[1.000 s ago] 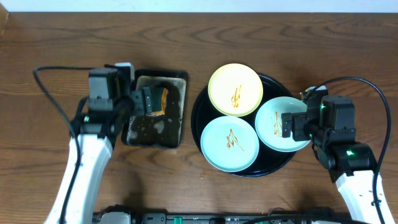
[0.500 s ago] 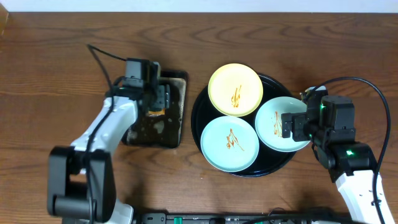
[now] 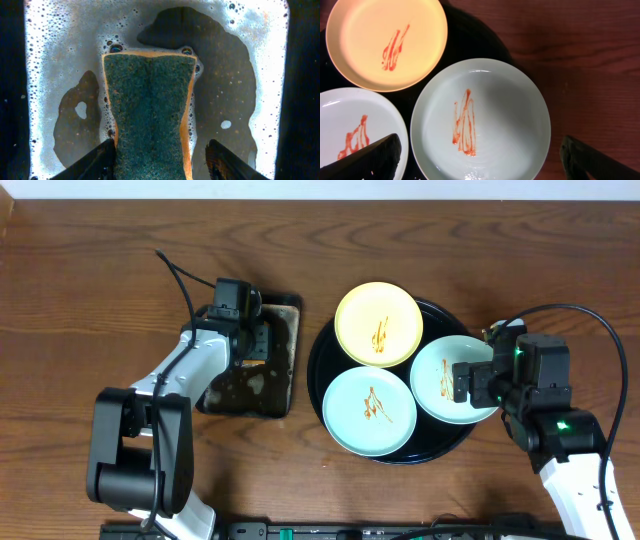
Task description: Clean dirty plates on tray and stack at the side
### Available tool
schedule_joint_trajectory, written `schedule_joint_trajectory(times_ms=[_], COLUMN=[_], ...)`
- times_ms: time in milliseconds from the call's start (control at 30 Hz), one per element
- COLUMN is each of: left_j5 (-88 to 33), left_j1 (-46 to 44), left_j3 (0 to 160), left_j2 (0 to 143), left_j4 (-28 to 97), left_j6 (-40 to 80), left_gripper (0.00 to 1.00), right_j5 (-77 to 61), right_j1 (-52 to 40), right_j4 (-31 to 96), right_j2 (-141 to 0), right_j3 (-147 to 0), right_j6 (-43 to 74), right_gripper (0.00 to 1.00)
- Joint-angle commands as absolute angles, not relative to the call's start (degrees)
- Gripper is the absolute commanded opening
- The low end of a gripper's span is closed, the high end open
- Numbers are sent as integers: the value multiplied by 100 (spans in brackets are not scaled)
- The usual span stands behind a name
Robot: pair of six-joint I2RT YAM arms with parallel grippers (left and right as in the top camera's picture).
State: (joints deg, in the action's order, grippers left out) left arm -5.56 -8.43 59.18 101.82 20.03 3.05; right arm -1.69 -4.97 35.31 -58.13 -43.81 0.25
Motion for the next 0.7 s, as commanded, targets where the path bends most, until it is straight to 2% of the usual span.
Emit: schedule_joint_trajectory(times_ms=[0,133,367,400,467,667], left_j5=[-447,-447,-443,-443,-440,-440], left_j1=[-845,-845,-845,-845,-845,-845], left_j3=[6023,6014,6014,6014,6014,6016], left_j2=[10274,10383,10398,10398,10398,10294], left_j4=[1979,1979,1920,1916,1914,2008], left_j6=[311,316,331,331,331,333], left_gripper=[56,52,22,15,8,8], right_j5=[-198,-200,-198,-198,-191,858], right_j1=[-598,-598,-598,-598,-598,-567], right_j4=[3544,3544,3562,3562,3579,3704], right_j2=[-5819,-5819,-5819,-5819,-5819,-5822], right_j3=[-4493,-4493,-4493,-4493,-4493,-4493], right_j6=[128,167,169,167,169,882], right_gripper=[99,99,99,99,99,99])
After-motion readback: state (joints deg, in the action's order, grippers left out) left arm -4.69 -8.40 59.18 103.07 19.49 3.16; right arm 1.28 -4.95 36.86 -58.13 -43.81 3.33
